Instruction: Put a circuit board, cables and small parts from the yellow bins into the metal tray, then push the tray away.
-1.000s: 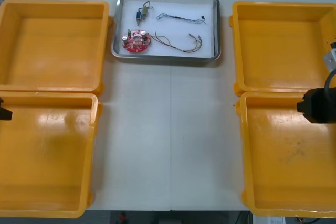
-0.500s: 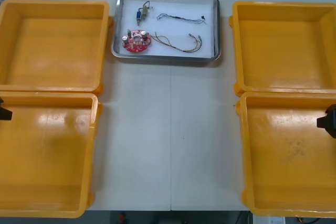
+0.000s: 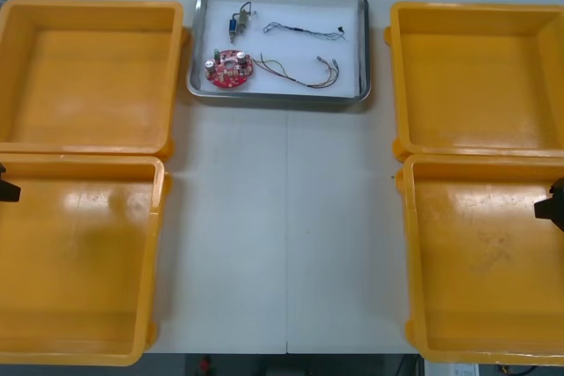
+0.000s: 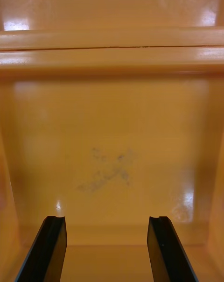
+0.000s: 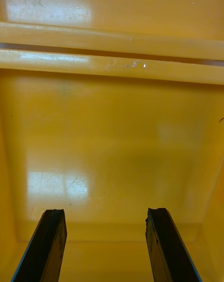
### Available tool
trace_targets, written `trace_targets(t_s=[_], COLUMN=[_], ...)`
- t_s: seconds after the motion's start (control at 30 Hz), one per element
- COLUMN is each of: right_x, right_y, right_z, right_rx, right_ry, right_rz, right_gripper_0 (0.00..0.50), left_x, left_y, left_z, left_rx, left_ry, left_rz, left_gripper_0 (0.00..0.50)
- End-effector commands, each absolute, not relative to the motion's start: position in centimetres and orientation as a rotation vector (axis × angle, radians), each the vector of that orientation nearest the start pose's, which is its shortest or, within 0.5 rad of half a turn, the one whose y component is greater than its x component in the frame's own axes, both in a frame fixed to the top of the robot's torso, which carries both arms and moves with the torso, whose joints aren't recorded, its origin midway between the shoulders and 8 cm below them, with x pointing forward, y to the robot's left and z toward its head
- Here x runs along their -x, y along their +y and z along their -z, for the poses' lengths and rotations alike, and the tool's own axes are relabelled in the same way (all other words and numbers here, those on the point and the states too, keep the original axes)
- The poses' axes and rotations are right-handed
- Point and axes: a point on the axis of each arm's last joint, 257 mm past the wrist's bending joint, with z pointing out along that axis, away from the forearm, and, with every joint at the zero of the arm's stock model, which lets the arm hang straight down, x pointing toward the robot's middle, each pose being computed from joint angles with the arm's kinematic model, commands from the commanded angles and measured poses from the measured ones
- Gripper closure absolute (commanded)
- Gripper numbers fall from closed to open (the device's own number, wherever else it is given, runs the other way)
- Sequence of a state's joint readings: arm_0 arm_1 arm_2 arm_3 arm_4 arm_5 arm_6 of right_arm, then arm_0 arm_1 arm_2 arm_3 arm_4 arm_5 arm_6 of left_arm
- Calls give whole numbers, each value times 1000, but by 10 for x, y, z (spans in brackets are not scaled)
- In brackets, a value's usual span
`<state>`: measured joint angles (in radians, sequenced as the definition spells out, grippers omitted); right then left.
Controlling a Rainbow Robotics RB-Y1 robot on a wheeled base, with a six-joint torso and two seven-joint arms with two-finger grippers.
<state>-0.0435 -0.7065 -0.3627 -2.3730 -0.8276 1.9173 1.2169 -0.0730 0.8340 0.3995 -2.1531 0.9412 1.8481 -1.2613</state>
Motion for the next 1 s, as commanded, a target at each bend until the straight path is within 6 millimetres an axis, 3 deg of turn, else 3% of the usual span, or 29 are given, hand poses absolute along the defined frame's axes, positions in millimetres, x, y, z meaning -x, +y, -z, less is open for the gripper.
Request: trace_targets(t_s=[0.03, 1.0], right_x=[-350, -350], right_y=[-359, -356], right_z=[152, 152], right_rx=[22, 20], right_ry=[2604, 2602], right_rz=[54, 45], right_gripper_0=[0, 0], left_x=[-358, -358], left_y=[407, 407], left_z=[160, 160], left_rx=[-16, -16], left_ry=[2678, 2678], left_rz=[-42, -42], left_gripper_0=[0, 0])
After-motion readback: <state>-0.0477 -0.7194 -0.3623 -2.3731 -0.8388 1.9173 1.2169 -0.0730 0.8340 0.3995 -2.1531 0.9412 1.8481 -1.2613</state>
